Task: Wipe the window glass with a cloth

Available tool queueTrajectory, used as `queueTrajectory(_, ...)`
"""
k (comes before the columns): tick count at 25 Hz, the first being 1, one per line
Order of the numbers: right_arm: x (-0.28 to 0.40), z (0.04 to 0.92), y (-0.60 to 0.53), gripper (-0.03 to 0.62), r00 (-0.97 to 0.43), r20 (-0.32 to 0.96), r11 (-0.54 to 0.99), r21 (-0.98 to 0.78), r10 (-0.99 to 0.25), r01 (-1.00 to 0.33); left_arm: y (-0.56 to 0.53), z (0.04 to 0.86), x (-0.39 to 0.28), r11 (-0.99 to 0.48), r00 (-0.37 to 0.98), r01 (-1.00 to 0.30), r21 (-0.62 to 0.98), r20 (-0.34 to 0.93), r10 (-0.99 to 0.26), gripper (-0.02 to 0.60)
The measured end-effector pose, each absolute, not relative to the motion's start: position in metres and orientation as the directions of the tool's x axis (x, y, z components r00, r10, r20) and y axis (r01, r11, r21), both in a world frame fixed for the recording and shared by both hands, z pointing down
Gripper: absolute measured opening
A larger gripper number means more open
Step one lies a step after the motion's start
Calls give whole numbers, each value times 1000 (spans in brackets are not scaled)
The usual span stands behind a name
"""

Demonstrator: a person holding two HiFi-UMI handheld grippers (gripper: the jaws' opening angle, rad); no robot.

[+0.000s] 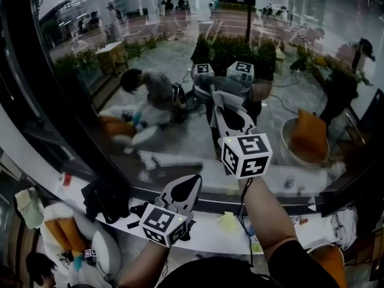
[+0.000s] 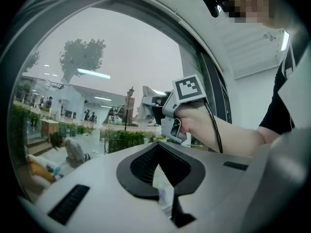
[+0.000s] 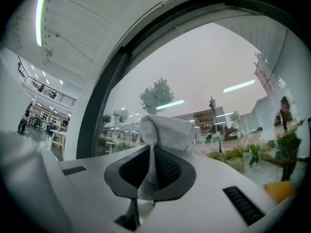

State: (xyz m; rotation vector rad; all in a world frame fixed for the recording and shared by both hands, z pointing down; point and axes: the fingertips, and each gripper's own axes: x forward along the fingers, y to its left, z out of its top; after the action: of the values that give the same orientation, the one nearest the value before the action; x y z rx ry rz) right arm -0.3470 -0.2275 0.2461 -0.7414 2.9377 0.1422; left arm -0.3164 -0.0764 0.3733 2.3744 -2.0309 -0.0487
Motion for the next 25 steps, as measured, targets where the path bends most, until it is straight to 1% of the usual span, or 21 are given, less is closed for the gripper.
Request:
queueTrajectory(13, -435, 263, -191, 40, -911, -89, 910, 72, -402, -409, -44, 385, -379, -103, 103, -994, 45, -10, -995, 0)
queueTrajectory(25, -442, 264, -188, 40, -918, -84, 917, 65, -387, -392, -40, 387, -380, -114, 113, -992, 46, -7, -994, 0)
